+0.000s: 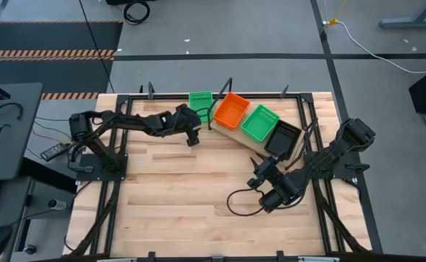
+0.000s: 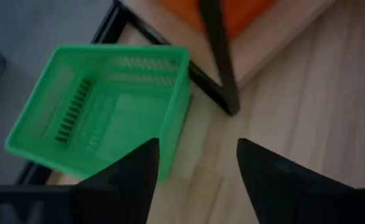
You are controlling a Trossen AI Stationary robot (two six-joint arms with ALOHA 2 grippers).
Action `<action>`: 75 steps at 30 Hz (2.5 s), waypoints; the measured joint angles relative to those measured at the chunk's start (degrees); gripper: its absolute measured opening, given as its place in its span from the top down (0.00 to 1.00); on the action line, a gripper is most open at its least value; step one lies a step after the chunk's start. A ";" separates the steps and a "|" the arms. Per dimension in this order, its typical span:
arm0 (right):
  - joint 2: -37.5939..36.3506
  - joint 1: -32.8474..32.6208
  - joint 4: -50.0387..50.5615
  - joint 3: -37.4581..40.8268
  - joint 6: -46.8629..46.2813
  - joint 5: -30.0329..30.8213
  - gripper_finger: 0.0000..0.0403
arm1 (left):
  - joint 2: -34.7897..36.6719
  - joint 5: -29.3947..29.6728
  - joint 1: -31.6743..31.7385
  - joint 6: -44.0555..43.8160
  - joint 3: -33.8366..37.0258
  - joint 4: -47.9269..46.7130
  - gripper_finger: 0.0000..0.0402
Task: Stack baskets on shelf by color
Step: Stack the green basket on top of the green basket on the shelf
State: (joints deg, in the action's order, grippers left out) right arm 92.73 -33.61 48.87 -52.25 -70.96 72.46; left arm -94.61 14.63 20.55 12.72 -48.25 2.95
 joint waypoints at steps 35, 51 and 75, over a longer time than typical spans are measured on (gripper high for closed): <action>0.00 3.43 0.29 0.00 10.08 6.03 0.70 | -7.67 4.23 3.58 2.90 -0.13 5.14 0.90; -0.02 3.43 0.28 -1.24 15.72 0.90 0.70 | 0.03 4.62 -5.88 -10.43 -0.01 -14.61 0.98; -0.07 10.27 -31.00 -15.50 67.01 -46.99 0.70 | 3.54 6.74 -35.96 -28.46 0.02 -10.27 0.98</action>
State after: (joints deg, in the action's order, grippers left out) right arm 92.66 -23.34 17.87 -67.75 -3.95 25.47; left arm -91.06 21.37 -15.41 -15.74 -48.23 -7.31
